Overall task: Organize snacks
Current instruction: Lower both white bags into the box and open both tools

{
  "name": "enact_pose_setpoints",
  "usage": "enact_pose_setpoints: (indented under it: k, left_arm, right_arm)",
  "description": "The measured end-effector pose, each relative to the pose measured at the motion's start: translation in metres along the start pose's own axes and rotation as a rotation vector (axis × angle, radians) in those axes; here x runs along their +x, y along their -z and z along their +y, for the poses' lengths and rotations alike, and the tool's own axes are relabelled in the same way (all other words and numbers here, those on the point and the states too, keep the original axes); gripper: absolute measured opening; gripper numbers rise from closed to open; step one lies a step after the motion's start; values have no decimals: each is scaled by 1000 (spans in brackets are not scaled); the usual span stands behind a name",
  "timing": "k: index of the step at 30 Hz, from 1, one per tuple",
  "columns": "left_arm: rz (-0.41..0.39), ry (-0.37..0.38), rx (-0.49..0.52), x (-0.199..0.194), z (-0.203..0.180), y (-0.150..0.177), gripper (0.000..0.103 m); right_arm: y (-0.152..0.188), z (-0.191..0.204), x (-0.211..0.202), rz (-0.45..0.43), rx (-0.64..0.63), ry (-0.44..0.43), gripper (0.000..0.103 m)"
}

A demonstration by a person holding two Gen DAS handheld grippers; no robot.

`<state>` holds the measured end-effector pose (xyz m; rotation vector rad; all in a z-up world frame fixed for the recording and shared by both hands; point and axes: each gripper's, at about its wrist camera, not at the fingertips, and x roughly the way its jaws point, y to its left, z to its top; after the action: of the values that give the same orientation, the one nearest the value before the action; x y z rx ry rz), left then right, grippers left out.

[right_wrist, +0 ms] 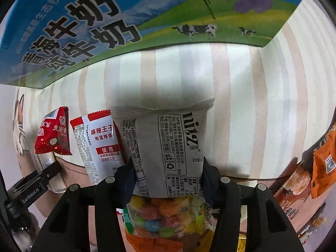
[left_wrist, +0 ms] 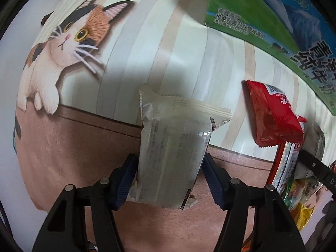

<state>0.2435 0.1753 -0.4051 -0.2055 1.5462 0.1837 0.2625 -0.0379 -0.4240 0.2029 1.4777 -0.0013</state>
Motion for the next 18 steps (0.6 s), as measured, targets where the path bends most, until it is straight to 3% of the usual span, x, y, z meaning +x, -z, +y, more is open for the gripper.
enact_pose_setpoints:
  k: [3,8,15,18]
  left_arm:
    - [-6,0,-4,-15,7,-9,60]
    - [-17,44,1,-45,-7,12,60]
    - [-63,217,61,-117,-40,36,60]
    - [-117,304,80,-165,-59,33,60]
  right_arm:
    - [-1,3,-3,-26,-1,16,51]
    - [9,9,-20,-67,25,-36,49]
    - [24,7,-79,-99,25,-212,49]
    - [26,8,-128,-145,3,-274,49]
